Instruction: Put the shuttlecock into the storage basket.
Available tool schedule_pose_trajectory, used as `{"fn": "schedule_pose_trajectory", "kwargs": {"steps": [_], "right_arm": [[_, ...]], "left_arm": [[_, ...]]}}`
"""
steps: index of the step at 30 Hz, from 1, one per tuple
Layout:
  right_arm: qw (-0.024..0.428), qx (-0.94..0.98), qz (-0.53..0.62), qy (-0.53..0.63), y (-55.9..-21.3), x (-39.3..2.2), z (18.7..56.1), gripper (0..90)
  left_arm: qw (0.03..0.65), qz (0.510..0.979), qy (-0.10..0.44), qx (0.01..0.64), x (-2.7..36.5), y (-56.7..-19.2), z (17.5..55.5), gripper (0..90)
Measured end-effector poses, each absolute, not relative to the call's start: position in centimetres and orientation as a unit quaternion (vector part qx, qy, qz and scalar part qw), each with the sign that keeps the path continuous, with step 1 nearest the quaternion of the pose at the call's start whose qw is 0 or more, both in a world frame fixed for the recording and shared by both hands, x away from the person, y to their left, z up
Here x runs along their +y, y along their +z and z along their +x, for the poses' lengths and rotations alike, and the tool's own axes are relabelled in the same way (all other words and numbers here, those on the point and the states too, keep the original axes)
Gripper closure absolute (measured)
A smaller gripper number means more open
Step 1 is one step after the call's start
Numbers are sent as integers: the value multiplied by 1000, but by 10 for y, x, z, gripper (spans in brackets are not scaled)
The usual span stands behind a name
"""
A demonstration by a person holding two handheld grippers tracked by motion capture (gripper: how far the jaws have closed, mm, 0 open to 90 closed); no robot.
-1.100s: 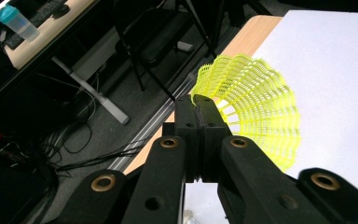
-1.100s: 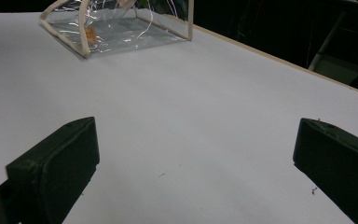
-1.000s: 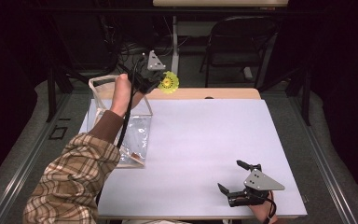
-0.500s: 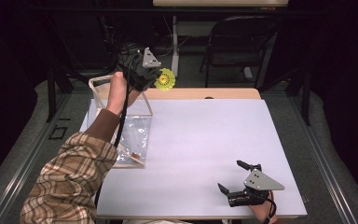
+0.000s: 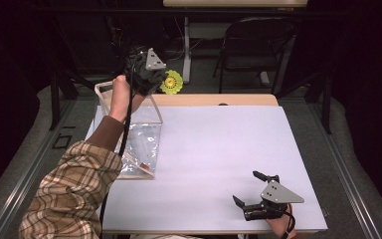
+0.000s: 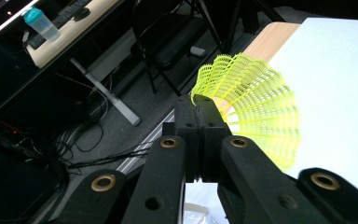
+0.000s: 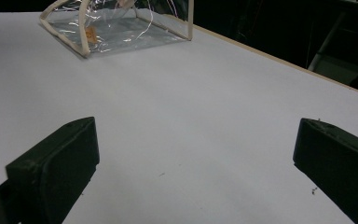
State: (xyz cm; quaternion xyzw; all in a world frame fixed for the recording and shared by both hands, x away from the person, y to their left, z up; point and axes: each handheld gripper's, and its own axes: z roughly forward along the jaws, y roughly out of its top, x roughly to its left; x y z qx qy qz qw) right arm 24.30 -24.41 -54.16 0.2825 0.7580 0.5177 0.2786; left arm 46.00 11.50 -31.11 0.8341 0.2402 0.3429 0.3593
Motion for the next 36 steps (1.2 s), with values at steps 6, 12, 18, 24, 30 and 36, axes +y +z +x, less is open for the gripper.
{"fn": "schedule_pose_trajectory", "kwargs": {"steps": [6,12,18,24,30,36], "right_arm": [[279,759,281,517,-542,-244,244,0],[279,758,281,518,-542,-244,243,0],[279,759,282,517,-542,-244,243,0],[278,759,282,517,-542,-244,243,0],[278,760,282,516,-542,-244,243,0],[278,759,282,516,-542,-243,243,0]], "left_arm": [[359,833,344,243,121,-308,460,900],[360,830,348,246,127,-306,459,900],[361,827,350,250,133,-304,458,900],[365,823,351,258,140,-302,458,900],[365,819,355,264,148,-300,457,900],[368,815,357,270,155,-298,455,900]]}}
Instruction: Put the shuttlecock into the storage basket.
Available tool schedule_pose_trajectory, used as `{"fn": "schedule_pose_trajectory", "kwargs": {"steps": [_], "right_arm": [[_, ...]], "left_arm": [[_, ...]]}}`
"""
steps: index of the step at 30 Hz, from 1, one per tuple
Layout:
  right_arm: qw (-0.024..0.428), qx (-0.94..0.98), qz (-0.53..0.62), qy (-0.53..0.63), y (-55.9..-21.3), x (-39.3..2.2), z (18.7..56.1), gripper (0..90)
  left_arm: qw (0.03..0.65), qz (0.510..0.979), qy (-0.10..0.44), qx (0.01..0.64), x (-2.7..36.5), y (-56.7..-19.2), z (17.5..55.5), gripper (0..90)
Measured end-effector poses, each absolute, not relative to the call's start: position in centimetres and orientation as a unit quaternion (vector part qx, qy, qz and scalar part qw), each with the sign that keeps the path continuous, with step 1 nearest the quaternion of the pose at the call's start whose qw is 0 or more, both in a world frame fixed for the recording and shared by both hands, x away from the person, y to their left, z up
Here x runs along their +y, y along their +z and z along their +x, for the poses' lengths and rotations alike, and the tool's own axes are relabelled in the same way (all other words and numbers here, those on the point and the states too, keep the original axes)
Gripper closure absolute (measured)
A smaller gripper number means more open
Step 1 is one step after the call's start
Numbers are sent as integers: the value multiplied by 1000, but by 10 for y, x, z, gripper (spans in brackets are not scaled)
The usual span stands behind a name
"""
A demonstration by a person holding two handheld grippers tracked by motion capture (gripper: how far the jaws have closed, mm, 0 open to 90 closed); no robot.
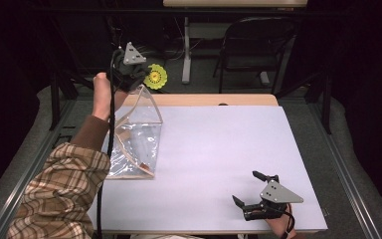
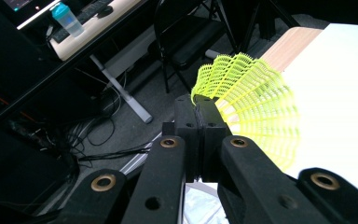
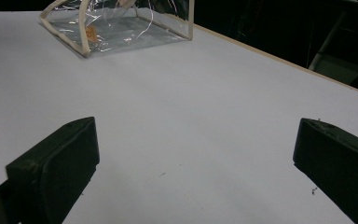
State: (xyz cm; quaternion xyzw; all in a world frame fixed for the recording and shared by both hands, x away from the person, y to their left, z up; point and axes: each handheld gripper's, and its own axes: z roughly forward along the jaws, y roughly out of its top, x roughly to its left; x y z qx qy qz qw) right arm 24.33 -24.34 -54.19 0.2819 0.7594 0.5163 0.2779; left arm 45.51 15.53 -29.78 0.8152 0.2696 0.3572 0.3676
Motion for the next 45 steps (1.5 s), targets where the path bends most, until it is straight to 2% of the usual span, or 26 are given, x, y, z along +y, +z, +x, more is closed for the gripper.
{"fn": "schedule_pose_trajectory", "kwargs": {"steps": [45], "right_arm": [[276,761,281,515,-542,-244,244,0]], "left_arm": [[370,788,375,318,208,-294,451,900]]}}
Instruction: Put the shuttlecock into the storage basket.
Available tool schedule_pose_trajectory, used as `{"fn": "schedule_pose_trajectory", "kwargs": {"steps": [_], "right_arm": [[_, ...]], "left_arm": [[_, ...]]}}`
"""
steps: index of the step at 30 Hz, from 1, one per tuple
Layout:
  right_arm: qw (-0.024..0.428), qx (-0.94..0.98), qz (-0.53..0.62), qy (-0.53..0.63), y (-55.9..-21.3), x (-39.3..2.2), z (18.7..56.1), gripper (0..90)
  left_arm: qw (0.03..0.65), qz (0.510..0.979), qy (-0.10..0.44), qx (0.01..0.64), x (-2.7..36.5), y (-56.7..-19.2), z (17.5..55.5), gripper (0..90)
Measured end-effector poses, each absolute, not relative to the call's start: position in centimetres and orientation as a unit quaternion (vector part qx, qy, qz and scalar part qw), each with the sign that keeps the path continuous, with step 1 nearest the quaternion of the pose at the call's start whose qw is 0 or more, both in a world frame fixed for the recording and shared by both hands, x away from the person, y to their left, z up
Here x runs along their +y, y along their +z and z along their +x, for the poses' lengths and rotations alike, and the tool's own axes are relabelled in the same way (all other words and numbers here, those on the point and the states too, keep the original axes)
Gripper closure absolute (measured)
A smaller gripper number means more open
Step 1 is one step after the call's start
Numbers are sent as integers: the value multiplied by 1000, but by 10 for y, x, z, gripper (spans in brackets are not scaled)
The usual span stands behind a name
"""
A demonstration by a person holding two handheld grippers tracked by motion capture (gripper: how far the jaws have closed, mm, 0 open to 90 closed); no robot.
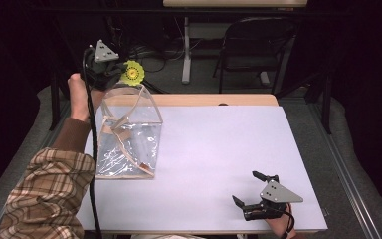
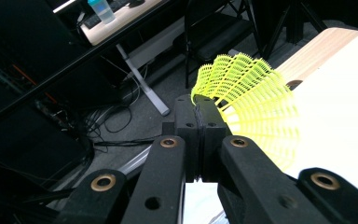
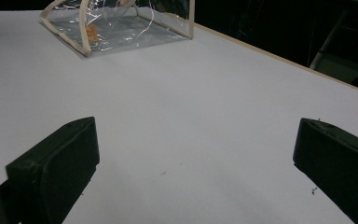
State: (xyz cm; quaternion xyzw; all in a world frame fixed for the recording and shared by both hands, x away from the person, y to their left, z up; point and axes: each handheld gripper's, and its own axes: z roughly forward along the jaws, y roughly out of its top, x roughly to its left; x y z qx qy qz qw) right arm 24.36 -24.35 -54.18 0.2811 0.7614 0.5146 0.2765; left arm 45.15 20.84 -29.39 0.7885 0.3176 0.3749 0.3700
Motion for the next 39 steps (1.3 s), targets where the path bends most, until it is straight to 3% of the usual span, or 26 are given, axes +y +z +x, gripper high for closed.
{"fn": "schedule_pose_trajectory", "kwargs": {"steps": [39], "right_arm": [[280,761,280,514,-542,-243,243,0]], "left_arm": [[364,777,377,349,234,-308,454,900]]}}
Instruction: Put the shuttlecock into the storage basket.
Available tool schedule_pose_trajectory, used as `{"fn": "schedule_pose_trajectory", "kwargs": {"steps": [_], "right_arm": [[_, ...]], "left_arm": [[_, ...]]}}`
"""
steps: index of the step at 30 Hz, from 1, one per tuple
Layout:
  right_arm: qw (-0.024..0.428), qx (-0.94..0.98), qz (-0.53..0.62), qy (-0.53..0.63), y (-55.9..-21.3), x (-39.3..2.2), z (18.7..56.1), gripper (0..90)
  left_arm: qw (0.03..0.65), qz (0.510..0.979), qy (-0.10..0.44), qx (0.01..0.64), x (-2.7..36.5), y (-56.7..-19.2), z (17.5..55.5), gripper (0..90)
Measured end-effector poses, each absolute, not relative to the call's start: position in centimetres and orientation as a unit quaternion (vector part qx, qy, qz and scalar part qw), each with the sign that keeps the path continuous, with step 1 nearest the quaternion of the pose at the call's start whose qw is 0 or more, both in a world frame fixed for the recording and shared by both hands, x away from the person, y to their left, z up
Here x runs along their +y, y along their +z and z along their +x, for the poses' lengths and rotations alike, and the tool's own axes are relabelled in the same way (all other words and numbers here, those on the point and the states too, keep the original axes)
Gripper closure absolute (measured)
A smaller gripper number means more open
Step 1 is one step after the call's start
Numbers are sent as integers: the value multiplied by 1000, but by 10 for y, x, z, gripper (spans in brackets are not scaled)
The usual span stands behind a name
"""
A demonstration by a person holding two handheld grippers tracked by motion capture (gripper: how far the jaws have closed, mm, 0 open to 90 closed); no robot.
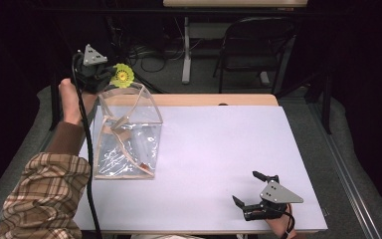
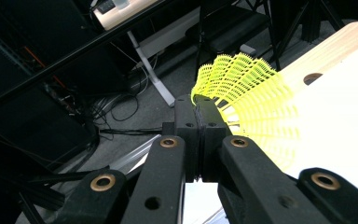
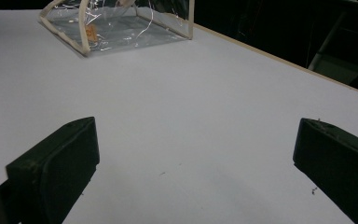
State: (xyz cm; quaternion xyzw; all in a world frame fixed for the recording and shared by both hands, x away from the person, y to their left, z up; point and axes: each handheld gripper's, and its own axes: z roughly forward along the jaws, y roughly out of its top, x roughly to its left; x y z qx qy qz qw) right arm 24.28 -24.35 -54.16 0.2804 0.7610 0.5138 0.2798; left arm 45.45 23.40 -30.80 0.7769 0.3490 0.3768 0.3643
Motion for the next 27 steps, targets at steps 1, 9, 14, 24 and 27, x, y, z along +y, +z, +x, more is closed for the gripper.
{"fn": "schedule_pose_trajectory", "kwargs": {"steps": [1,9,14,24,27], "right_arm": [[280,761,280,514,-542,-243,243,0],[279,761,281,514,-542,-243,243,0],[281,761,280,513,-542,-243,243,0],[280,761,281,513,-542,-243,243,0],[281,761,281,513,-542,-243,243,0]], "left_arm": [[364,777,376,350,234,-308,454,900],[364,777,375,352,235,-312,455,900],[364,778,372,352,235,-315,456,900],[364,778,370,355,235,-319,456,900],[362,778,370,356,237,-319,455,900]]}}
